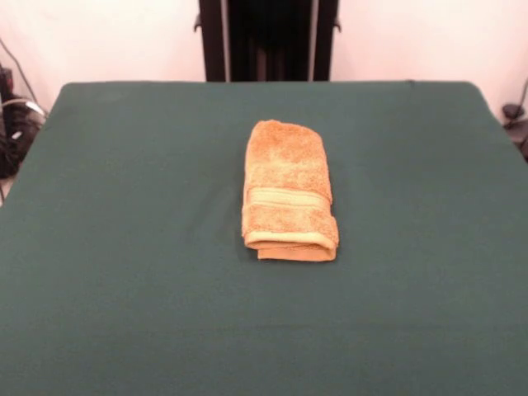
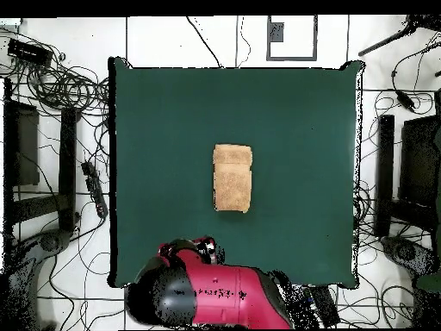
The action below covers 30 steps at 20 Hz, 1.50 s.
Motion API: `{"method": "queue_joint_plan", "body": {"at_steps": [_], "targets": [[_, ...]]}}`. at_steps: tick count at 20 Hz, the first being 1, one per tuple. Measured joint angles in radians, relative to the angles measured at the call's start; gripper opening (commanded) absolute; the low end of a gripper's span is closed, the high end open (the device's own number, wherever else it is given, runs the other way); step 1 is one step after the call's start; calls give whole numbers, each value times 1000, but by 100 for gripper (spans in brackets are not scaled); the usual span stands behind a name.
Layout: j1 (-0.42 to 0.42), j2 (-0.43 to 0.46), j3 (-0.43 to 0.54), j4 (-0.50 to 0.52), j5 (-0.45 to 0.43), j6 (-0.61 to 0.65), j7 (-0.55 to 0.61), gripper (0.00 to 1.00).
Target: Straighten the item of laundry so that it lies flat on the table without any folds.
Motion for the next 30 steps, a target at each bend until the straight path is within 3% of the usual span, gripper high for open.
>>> {"method": "queue_joint_plan", "body": {"at_steps": [13, 23, 30], "targets": [[-70, 177, -4, -146, -36, -12, 0, 100], [-154, 387, -2, -251, -35, -198, 0, 100], [-182, 485, 2, -321, -35, -219, 0, 100]]}}
